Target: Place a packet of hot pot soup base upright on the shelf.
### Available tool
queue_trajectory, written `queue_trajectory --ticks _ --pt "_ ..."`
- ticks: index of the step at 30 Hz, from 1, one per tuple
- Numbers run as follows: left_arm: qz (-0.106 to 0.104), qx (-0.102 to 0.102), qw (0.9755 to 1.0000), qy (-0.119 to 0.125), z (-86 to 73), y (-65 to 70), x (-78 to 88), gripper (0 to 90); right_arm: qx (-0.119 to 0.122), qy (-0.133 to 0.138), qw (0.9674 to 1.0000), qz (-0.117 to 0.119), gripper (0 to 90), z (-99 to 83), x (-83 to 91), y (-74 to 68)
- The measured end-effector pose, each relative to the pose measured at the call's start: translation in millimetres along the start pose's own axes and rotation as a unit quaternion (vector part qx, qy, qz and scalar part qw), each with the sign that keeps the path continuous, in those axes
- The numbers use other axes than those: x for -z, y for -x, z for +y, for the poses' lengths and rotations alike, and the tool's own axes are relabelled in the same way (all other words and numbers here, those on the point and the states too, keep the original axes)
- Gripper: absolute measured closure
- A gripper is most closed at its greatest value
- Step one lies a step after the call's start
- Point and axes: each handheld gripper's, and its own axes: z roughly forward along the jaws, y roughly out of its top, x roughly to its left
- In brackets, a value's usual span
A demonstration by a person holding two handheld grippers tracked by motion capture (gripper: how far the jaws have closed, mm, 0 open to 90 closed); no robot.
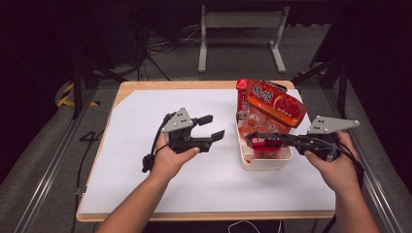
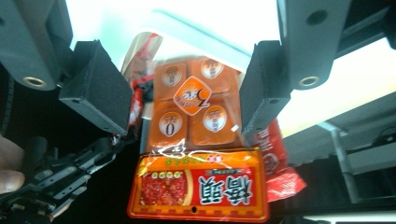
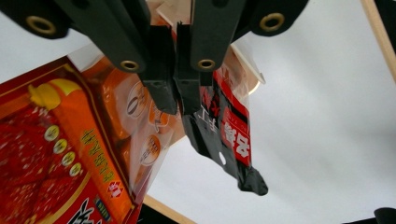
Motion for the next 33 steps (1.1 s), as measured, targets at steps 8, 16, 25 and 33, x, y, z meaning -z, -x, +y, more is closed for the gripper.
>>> queue_trajectory --ticks 8,16,25,33 --pt "0.021 0.005 0.9998 -0.003 -4.5 -7.7 24.6 33.9 -0.008 0.017 0.9998 -0.004 66.6 -2.0 -1.3 0.8" --pt "0.039 0.007 0.9992 -0.006 -9.3 -11.2 43.8 32.0 -0.014 0.03 0.9994 -0.004 58.1 -2.2 -1.5 0.6" --pt "0.061 0.006 0.998 -0.015 -18.7 -14.2 68.4 27.1 -0.032 0.068 0.9972 -0.007 43.1 -7.9 6.1 2.1" --pt "0.083 0.016 0.9963 -0.02 -30.5 -17.8 92.9 24.7 -0.052 0.08 0.9952 -0.02 37.0 -19.8 13.7 7.0"
